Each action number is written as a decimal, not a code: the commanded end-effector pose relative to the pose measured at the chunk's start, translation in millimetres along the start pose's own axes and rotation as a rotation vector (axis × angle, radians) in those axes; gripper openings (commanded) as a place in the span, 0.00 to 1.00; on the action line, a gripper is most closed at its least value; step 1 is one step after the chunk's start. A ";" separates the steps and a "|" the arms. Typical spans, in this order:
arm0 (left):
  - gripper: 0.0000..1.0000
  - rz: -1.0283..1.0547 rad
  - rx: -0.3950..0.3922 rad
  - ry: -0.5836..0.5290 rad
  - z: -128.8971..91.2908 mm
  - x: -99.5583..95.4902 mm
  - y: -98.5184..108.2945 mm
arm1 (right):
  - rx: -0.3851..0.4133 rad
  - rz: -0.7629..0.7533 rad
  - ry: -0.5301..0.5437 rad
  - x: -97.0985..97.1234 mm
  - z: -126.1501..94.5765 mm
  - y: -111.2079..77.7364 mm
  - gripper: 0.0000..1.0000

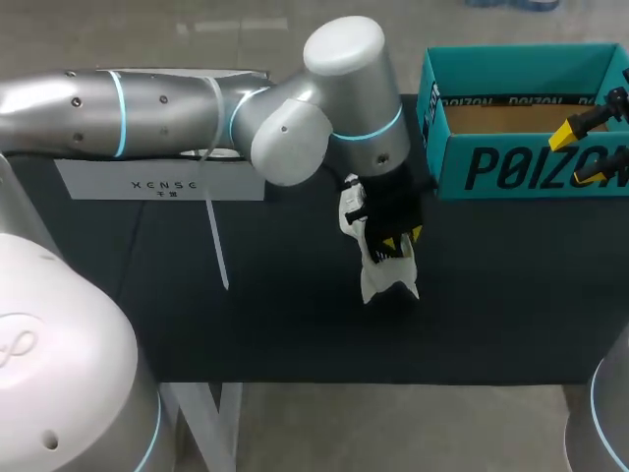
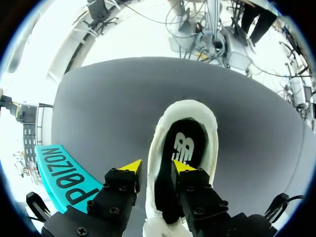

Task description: Take the shoe out of the shoebox, open the shoe tongue, remove and reinsert the insole, then place the shoe into the shoebox

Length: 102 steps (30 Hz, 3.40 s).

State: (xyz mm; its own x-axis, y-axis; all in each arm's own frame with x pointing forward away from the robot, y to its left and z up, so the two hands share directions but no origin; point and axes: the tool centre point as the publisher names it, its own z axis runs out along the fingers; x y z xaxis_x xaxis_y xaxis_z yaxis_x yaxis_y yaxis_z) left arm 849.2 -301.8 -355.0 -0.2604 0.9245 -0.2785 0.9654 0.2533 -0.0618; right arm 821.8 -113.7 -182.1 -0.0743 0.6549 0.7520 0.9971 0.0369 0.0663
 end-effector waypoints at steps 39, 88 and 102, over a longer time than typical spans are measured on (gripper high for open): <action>0.11 0.133 -0.134 0.161 -18.3 7.8 45.5 | 0.002 0.001 -0.003 0.0 0.2 0.5 1.00; 1.00 0.097 -0.188 0.245 -25.9 17.6 70.0 | 0.002 0.001 -0.003 0.0 0.2 0.5 1.00; 0.75 -0.013 -0.220 0.142 -64.1 8.6 102.3 | 0.002 0.001 -0.003 0.0 0.2 0.5 1.00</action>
State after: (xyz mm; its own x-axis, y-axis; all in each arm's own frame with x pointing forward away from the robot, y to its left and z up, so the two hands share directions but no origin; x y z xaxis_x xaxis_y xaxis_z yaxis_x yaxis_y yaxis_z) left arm 944.3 -258.6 -313.0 -0.2857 0.9491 -0.1324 0.9414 0.3038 0.1468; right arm 821.8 -113.7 -182.1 -0.0743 0.6549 0.7520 0.9971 0.0370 0.0663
